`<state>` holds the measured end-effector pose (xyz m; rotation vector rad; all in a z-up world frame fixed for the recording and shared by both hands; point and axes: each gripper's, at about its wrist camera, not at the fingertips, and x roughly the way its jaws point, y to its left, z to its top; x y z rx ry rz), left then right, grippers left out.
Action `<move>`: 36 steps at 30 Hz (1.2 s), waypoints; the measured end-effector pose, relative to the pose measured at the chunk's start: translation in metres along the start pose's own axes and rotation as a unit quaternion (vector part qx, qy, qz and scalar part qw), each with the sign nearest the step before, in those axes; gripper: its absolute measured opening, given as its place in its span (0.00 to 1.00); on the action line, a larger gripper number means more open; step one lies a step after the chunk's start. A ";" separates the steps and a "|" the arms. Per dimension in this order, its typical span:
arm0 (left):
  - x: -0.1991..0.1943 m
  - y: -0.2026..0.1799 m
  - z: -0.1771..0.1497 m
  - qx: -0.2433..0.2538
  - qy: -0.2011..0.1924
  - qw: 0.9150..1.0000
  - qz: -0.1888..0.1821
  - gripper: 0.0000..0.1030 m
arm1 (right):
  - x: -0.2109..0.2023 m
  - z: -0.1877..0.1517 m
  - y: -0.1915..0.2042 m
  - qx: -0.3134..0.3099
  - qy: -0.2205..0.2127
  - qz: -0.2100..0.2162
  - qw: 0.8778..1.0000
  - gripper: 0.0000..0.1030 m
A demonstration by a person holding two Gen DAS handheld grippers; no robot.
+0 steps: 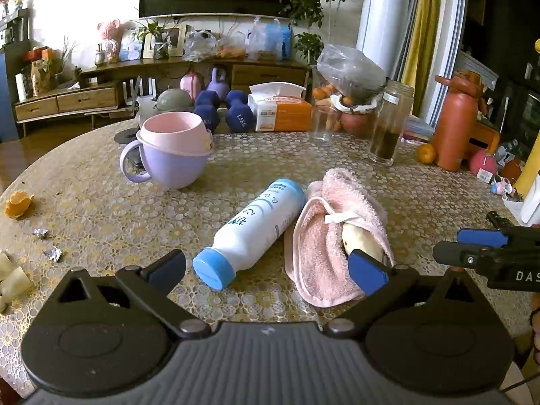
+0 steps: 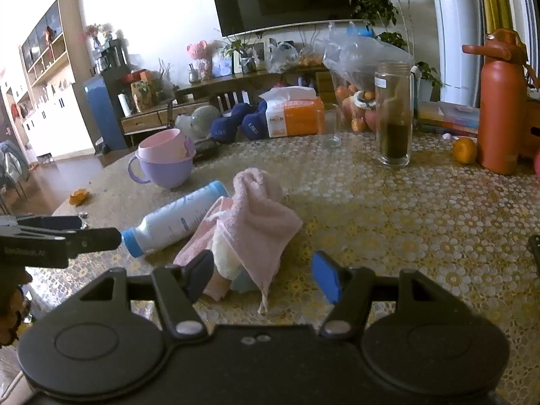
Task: Organize objects
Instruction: 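Grasp the white bottle's blue cap with the left gripper while the right grasps the pink towel bundle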
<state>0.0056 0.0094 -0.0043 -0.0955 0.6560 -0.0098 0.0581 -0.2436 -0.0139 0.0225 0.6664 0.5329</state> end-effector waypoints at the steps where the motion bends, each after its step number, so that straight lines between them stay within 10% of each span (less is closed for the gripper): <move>1: 0.000 0.000 0.000 0.000 0.000 1.000 0.000 1.00 | 0.001 0.000 0.000 -0.002 0.002 -0.006 1.000 0.63; 13: 0.002 0.001 -0.002 -0.002 0.002 1.000 0.002 1.00 | 0.003 -0.001 0.001 -0.002 -0.007 -0.062 0.998 0.63; 36: 0.047 0.027 -0.006 -0.021 0.032 0.999 0.017 0.99 | 0.066 0.023 0.032 -0.039 0.021 -0.013 0.999 0.63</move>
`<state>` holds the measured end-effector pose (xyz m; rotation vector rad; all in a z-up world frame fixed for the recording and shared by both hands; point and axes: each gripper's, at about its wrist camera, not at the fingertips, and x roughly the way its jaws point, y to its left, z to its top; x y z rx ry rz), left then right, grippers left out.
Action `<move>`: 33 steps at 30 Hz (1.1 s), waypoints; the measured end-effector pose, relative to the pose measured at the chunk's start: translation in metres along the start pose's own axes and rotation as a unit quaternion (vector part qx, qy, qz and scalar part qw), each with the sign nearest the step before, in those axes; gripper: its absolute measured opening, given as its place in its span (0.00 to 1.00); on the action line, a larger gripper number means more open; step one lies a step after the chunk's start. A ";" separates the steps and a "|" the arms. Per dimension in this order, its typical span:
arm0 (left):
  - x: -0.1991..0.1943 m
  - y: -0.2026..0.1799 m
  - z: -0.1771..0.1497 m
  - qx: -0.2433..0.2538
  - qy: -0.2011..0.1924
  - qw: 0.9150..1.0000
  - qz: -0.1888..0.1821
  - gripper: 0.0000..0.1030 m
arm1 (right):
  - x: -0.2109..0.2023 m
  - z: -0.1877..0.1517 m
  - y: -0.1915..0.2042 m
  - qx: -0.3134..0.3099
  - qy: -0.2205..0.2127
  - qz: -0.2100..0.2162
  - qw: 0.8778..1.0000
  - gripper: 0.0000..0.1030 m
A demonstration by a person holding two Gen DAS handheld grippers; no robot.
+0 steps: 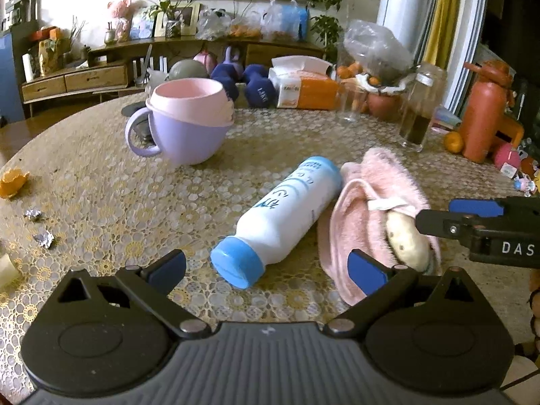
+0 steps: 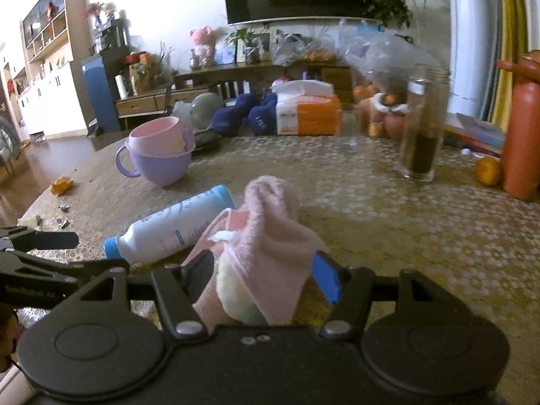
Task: Organize objects
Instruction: 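Grasp the white bottle's blue cap with the left gripper while the right grasps the pink towel bundle, then lift the bottle with the left gripper while the right lifts the towel-wrapped plush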
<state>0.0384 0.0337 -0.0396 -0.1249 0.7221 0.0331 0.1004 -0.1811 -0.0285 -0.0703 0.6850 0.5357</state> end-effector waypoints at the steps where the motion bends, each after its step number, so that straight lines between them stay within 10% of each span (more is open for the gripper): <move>1: 0.003 0.002 0.000 -0.002 0.002 1.000 0.002 0.99 | 0.004 0.001 0.002 -0.001 0.002 0.003 1.000 0.63; 8: 0.021 0.013 -0.003 -0.013 0.011 1.000 0.015 0.99 | 0.039 0.002 0.008 -0.016 0.025 -0.010 1.000 0.63; 24: 0.040 0.019 -0.005 -0.043 0.022 0.999 -0.009 0.59 | 0.073 -0.012 0.004 -0.024 0.055 -0.018 0.998 0.62; 33: 0.027 -0.002 0.001 -0.006 0.016 1.000 -0.019 0.39 | 0.055 -0.012 -0.006 -0.009 0.033 -0.011 0.999 0.36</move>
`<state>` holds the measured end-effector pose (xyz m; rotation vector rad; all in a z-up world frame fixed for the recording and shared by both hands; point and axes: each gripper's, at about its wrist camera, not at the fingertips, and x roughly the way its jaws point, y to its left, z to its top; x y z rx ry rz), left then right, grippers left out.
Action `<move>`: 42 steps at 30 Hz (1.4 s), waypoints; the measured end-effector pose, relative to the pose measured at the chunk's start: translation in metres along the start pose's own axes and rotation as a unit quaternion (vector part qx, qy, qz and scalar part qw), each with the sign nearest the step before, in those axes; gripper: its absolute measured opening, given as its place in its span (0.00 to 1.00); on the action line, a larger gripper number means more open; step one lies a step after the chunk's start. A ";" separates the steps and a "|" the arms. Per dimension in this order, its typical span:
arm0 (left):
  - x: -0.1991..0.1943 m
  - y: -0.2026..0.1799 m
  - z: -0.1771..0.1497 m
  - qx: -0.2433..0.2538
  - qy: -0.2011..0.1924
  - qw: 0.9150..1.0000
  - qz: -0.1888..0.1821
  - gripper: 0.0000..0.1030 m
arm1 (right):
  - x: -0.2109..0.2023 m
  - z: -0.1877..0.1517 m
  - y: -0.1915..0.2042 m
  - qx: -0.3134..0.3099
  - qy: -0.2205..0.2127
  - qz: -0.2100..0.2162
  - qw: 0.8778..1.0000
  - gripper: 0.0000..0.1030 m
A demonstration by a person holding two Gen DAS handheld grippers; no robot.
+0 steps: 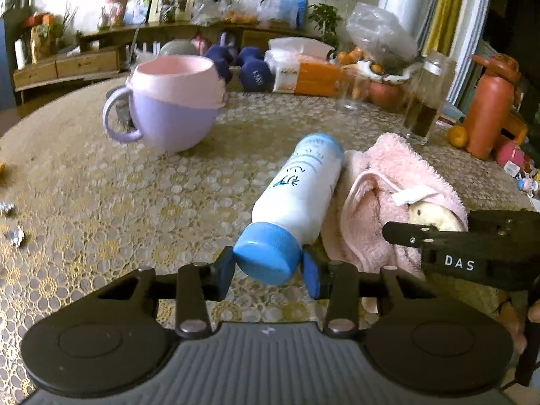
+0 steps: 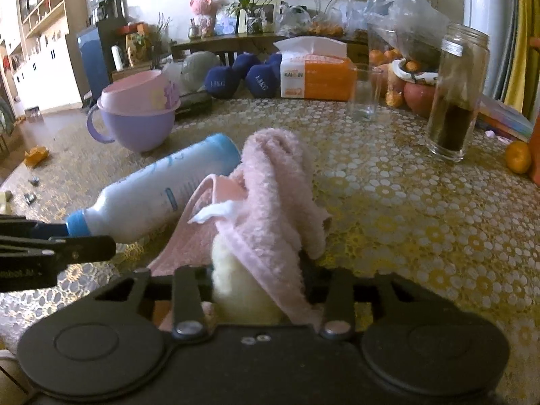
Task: Organize objects
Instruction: 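Lift the bottle with the left gripper while the right lifts the towel-wrapped plush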
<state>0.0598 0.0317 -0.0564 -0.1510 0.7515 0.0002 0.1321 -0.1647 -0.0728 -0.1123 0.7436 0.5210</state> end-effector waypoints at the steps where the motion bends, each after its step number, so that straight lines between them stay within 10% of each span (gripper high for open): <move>1: -0.002 -0.002 0.001 0.001 -0.002 1.000 -0.002 0.39 | -0.004 0.000 -0.002 0.001 -0.004 -0.001 1.000 0.36; 23: -0.086 -0.087 -0.006 0.090 -0.028 0.991 -0.091 0.37 | -0.149 0.010 -0.035 0.004 -0.129 0.092 0.987 0.36; 42: -0.080 -0.052 -0.002 0.043 -0.018 0.990 -0.131 0.38 | -0.072 0.019 -0.016 -0.023 -0.039 0.088 0.995 0.36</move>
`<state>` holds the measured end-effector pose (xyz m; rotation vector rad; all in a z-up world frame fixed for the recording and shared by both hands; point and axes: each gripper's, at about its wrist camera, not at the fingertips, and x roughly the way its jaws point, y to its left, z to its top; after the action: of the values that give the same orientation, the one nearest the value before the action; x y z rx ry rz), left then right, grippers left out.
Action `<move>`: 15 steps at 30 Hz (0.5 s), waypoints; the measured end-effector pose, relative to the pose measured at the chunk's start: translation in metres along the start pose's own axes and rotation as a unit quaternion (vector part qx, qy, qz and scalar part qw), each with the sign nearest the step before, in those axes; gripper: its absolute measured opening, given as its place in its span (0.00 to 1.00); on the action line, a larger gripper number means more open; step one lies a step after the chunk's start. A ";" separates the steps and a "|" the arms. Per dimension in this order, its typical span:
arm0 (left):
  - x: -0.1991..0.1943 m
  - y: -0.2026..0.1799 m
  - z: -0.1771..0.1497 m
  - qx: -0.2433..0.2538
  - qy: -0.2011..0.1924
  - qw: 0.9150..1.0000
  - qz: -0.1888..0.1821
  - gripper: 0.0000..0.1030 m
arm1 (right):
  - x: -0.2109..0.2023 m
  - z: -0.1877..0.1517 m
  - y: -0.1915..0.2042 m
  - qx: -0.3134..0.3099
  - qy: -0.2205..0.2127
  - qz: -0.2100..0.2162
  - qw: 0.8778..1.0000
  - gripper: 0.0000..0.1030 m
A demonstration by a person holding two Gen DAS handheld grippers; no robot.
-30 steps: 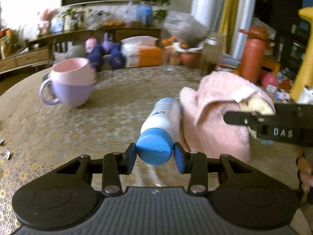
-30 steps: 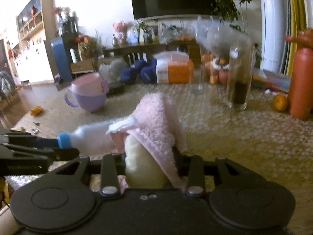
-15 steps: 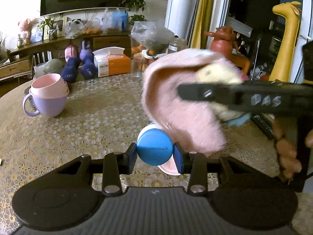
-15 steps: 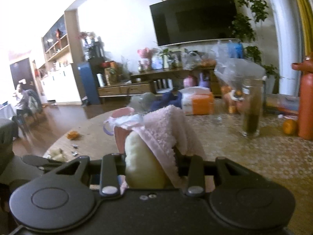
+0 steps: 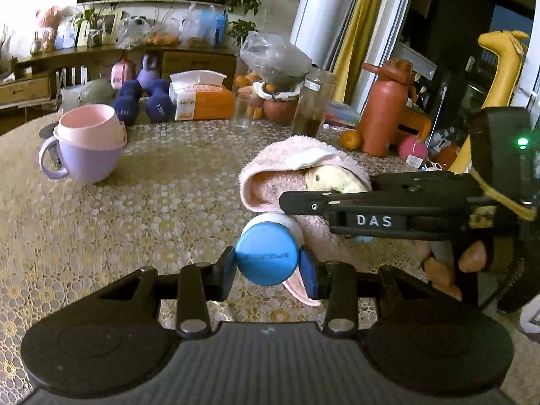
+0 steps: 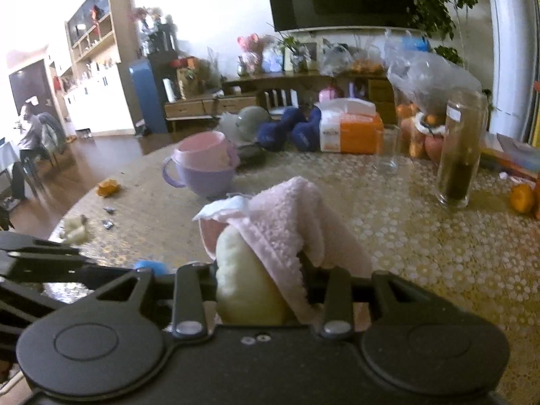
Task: Organize objects
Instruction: 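Lift the bottle with the left gripper while the right lifts the towel-wrapped plush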
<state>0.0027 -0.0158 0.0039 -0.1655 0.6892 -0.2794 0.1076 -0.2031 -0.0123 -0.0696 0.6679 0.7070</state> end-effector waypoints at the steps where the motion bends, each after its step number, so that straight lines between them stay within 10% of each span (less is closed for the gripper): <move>1: 0.000 0.003 -0.001 -0.003 0.001 1.000 -0.002 0.38 | 0.004 -0.001 -0.003 -0.001 0.005 -0.004 1.000 0.36; 15: -0.002 0.016 -0.005 -0.025 0.002 1.000 -0.004 0.38 | 0.033 -0.008 -0.019 -0.074 0.058 -0.112 0.989 0.36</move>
<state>0.0013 -0.0001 -0.0025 -0.2149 0.6999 -0.2709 0.1336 -0.2012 -0.0411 -0.3205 0.7055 0.5369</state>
